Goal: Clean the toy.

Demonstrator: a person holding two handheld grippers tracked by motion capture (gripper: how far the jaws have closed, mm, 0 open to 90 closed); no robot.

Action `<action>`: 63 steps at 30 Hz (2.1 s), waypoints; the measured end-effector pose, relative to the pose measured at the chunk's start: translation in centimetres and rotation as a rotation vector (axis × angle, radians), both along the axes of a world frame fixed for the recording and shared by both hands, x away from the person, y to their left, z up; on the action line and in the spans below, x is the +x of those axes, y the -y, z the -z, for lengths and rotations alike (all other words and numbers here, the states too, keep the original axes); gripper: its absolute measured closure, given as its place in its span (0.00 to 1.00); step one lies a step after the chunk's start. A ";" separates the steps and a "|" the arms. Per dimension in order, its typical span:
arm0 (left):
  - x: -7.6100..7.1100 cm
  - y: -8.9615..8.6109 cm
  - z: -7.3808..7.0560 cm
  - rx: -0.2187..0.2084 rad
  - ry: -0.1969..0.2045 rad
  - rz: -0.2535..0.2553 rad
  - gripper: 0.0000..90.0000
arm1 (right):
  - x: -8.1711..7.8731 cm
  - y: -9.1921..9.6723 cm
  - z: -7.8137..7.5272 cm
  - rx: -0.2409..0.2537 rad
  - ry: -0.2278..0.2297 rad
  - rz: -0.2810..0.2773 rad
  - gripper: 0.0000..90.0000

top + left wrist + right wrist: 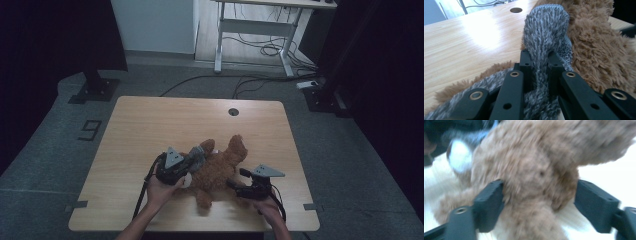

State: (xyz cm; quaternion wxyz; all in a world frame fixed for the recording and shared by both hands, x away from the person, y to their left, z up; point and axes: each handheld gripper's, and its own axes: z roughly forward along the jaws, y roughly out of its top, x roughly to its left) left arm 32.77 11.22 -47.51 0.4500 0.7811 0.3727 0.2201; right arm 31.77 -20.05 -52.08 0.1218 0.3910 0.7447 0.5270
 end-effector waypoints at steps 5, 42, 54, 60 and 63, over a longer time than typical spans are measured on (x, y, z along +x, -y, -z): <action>-1.0 -0.3 0.2 -0.029 0.004 0.009 0.88 | 1.7 -1.3 -0.7 -0.022 -0.063 -0.030 0.08; 1.3 -1.1 -2.3 -0.156 0.033 -0.006 0.87 | 3.4 -3.6 -0.1 -0.198 0.308 -0.011 0.63; 3.6 -1.7 -1.8 -0.143 -0.076 -0.041 0.86 | 1.5 -2.8 1.9 -0.205 0.325 -0.020 0.61; 2.5 -3.3 -1.0 -0.109 -0.043 -0.072 0.87 | 1.2 -2.7 2.1 -0.204 0.322 -0.029 0.61; 2.4 -5.1 -0.6 -0.089 -0.050 -0.118 0.87 | 1.1 -2.6 2.3 -0.198 0.322 -0.026 0.61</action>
